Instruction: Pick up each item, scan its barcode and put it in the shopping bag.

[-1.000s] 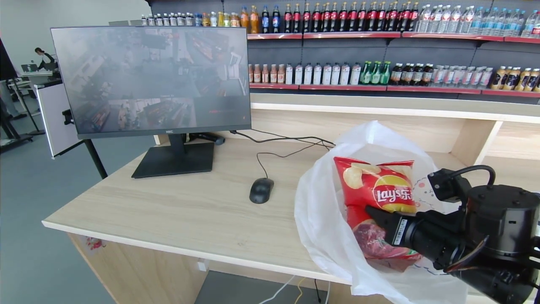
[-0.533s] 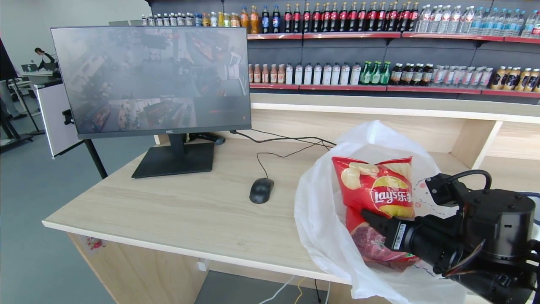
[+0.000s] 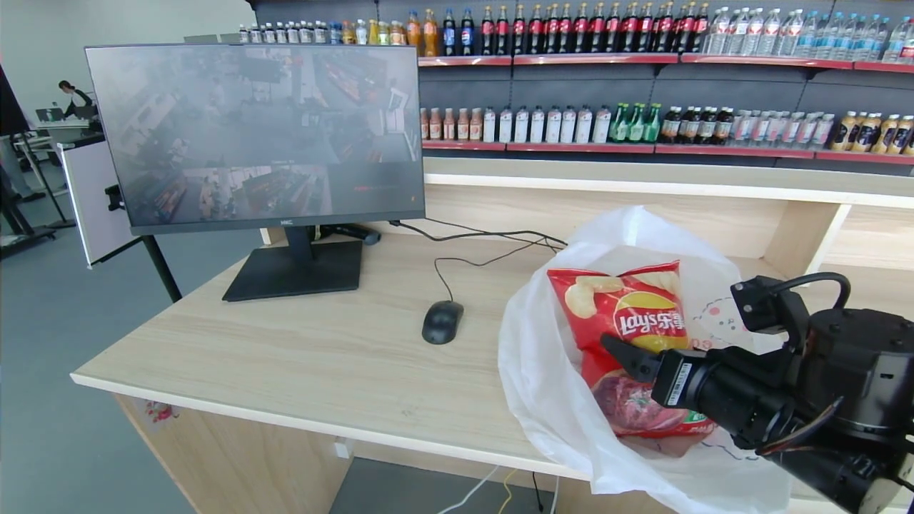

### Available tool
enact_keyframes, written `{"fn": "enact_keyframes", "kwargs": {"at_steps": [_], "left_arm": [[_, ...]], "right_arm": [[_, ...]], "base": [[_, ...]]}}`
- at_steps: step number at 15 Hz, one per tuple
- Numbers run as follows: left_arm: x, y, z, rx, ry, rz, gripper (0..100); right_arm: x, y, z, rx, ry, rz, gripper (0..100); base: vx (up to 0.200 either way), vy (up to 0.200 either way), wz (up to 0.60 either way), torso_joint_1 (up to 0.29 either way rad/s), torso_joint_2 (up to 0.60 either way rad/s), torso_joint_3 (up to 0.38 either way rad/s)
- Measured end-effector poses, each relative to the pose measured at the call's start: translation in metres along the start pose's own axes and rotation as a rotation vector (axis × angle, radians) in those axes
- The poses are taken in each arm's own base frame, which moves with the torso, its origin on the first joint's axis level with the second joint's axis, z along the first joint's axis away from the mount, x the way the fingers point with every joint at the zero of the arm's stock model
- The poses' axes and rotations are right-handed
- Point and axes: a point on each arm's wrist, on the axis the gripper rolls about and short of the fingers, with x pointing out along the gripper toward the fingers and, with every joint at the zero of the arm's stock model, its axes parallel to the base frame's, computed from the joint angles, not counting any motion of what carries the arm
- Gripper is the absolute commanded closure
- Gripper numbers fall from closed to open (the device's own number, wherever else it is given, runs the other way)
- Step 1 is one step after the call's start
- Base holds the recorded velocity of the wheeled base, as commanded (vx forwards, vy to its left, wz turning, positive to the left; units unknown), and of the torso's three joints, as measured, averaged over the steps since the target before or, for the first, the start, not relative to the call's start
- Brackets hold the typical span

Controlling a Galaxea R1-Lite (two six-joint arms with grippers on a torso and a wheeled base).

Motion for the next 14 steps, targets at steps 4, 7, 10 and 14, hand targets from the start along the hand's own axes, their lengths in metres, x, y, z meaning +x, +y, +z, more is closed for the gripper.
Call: {"fn": "enact_keyframes", "kwargs": {"at_steps": [4,7,10,14], "left_arm": [[0.000,0.000,0.000,0.000,0.000,0.000,0],[0.000,0.000,0.000,0.000,0.000,0.000,0],[0.000,0.000,0.000,0.000,0.000,0.000,0],[0.000,0.000,0.000,0.000,0.000,0.000,0]], "right_arm": [[-0.005,0.006,0.019,-0.074,-0.112,0.034,0],[-0.014,0.007,0.030,-0.115,-0.193,0.048,0],[-0.018,0.007,0.043,-0.127,-0.296,0.049,0],[-0.024,0.016,0.095,-0.227,-0.665,0.102,0]], "base": [[0.000,0.000,0.00,0.000,0.00,0.000],[0.000,0.000,0.00,0.000,0.00,0.000],[0.000,0.000,0.00,0.000,0.00,0.000],[0.000,0.000,0.00,0.000,0.00,0.000]]}}
